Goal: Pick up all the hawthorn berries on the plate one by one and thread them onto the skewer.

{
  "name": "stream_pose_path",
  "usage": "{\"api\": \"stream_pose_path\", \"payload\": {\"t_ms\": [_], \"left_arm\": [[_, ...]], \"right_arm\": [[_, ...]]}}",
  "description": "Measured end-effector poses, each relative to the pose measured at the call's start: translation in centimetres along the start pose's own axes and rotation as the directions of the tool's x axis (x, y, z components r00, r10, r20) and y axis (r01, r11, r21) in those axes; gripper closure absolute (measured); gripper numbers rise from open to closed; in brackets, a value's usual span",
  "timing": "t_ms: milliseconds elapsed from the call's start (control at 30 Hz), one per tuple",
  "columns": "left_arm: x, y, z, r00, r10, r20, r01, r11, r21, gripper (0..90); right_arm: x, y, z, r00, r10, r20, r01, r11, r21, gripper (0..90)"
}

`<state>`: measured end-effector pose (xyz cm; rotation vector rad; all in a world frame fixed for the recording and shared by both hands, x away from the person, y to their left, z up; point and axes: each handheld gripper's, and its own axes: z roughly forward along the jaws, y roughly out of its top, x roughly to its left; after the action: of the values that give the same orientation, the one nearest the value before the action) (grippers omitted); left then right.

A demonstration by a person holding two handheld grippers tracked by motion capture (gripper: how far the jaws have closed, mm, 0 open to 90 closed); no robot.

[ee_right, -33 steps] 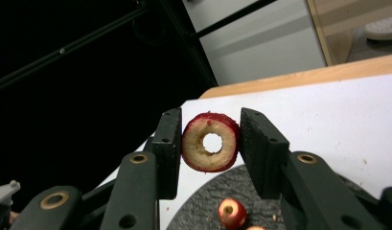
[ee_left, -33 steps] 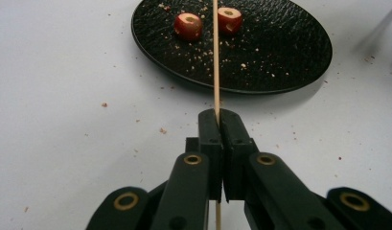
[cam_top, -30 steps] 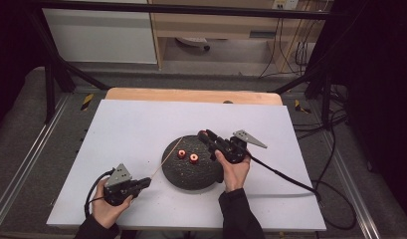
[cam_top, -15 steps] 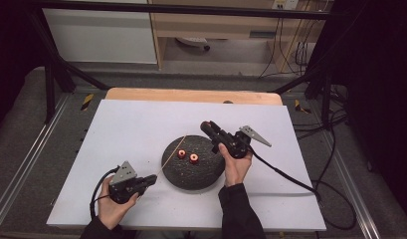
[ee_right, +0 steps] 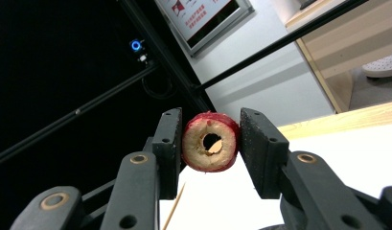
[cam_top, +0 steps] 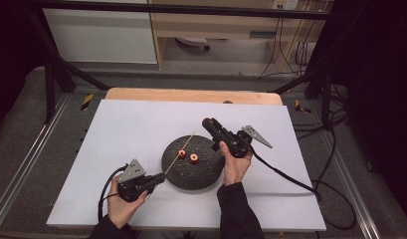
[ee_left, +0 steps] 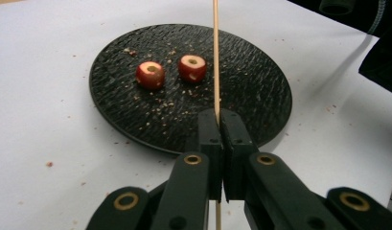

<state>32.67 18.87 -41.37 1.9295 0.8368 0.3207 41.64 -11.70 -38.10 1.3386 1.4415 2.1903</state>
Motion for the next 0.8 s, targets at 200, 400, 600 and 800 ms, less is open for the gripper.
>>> {"api": "stream_pose_path", "payload": {"t_ms": [200, 400, 600, 800], "left_arm": [[-0.7, 0.2, 0.4, 0.9999, -0.001, 0.012, 0.001, 0.9999, -0.014, 88.2], [-1.3, 0.6, 0.8, 0.9997, -0.003, 0.026, 0.004, 0.9998, -0.022, 88.2], [-1.8, 0.8, 1.1, 0.9996, -0.003, 0.029, 0.004, 0.9994, -0.034, 88.2], [-1.8, 0.9, 1.2, 0.9996, -0.017, 0.025, 0.018, 0.9989, -0.043, 88.2]], "right_arm": [[0.1, 0.1, 0.0, 1.0000, 0.009, -0.001, -0.009, 1.000, -0.017, 61.6], [0.1, 0.0, -0.1, 0.9999, 0.013, -0.004, -0.013, 1.000, -0.023, 61.6], [0.1, 0.0, -0.1, 0.9999, 0.011, -0.008, -0.011, 1.000, -0.023, 61.6], [0.2, -0.1, -0.2, 0.9998, 0.015, -0.016, -0.016, 1.000, -0.024, 61.6]]}}
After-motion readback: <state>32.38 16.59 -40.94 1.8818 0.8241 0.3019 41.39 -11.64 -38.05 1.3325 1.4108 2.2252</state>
